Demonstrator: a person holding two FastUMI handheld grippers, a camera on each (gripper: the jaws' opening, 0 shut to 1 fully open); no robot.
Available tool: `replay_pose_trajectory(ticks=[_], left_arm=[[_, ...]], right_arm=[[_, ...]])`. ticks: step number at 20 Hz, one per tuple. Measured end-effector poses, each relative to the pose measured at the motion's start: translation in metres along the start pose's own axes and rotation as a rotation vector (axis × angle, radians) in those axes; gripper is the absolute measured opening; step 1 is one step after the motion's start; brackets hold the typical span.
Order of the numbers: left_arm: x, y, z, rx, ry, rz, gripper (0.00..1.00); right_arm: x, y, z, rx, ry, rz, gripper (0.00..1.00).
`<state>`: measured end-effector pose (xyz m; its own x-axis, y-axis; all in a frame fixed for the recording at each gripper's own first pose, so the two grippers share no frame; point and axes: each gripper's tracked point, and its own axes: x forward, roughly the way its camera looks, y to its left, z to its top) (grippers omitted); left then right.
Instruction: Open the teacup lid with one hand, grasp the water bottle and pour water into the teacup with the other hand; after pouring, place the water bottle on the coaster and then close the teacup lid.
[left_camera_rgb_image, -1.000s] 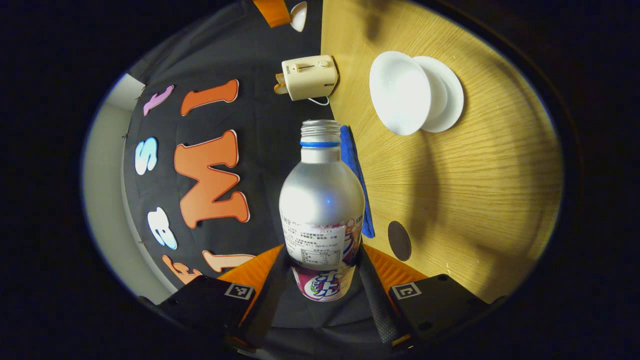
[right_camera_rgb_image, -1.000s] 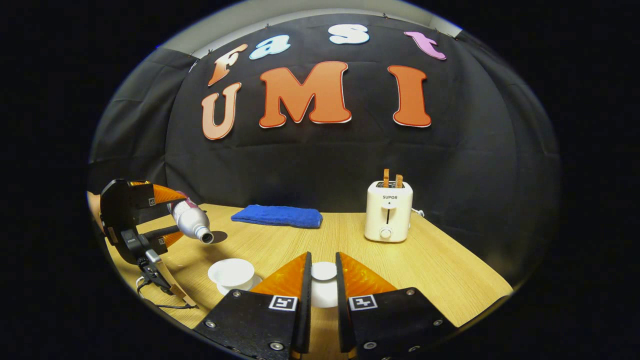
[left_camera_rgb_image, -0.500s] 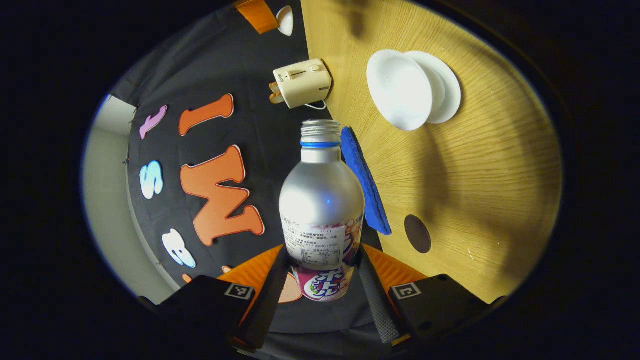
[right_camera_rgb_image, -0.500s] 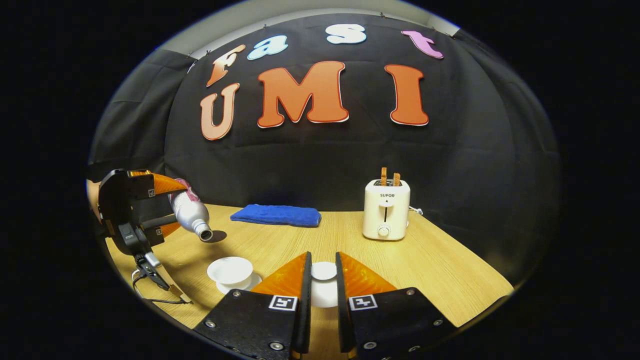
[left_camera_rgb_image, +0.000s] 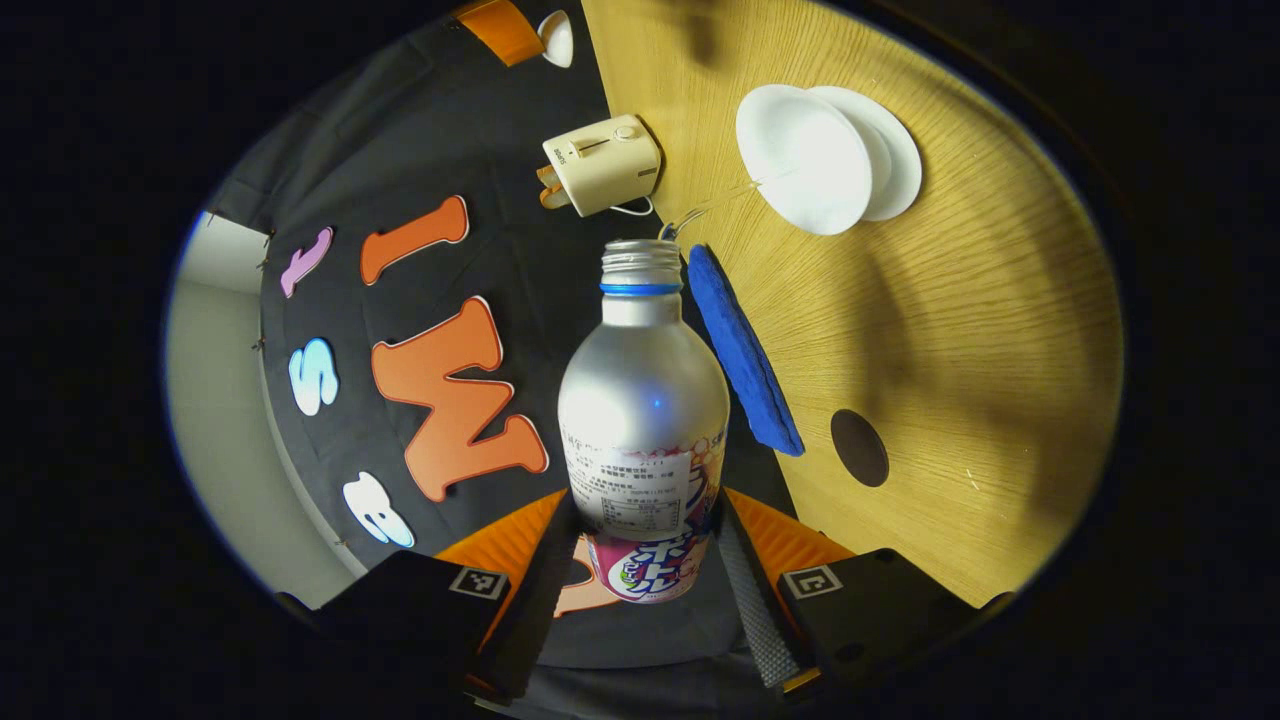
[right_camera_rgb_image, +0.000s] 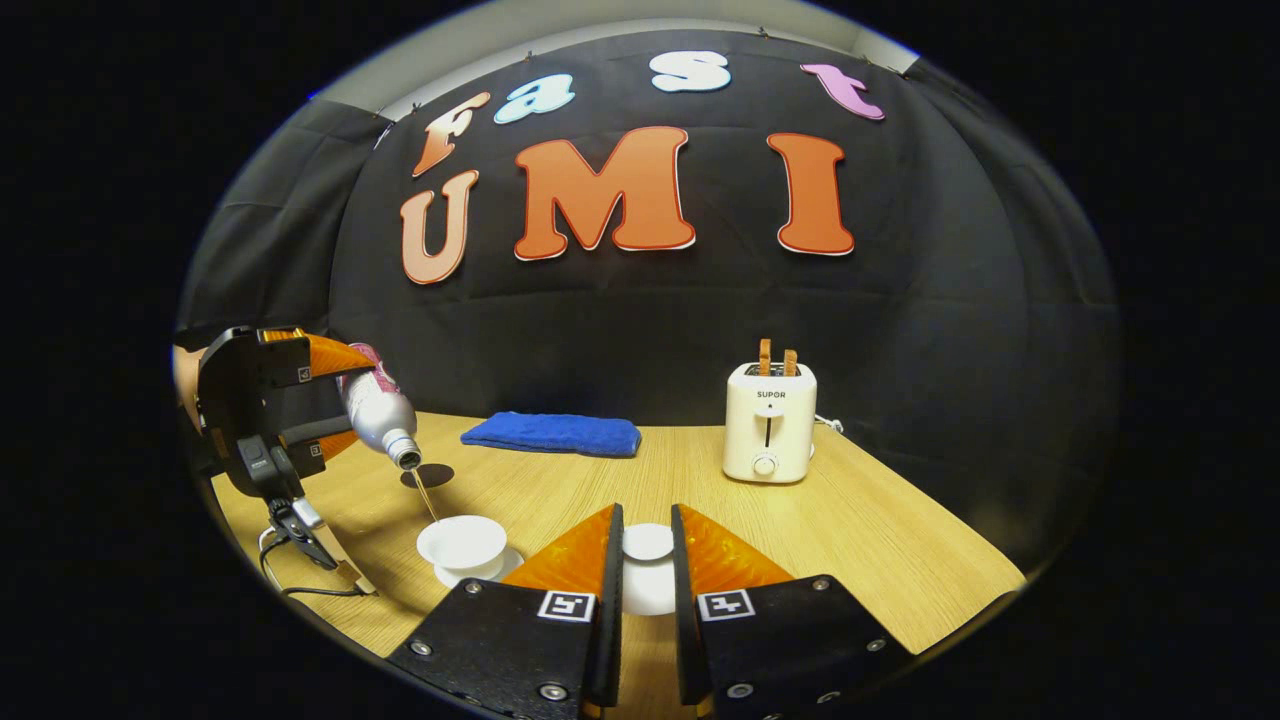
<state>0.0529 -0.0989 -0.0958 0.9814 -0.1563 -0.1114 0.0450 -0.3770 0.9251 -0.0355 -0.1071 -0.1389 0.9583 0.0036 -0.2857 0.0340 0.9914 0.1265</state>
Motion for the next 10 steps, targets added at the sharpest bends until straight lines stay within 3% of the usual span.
replay_pose_trajectory(ticks=[9, 10], left_arm=[[0.0019, 0.0055, 0.0027, 0.037, 0.000, 0.019, 0.88], [0.0007, 0.0050, 0.0038, 0.043, -0.002, 0.021, 0.84]], right_arm=[[-0.0026, 0.0007, 0.0066, 0.010, -0.019, 0.016, 0.23], [-0.0026, -0.0007, 0.0071, 0.011, -0.020, 0.015, 0.23]])
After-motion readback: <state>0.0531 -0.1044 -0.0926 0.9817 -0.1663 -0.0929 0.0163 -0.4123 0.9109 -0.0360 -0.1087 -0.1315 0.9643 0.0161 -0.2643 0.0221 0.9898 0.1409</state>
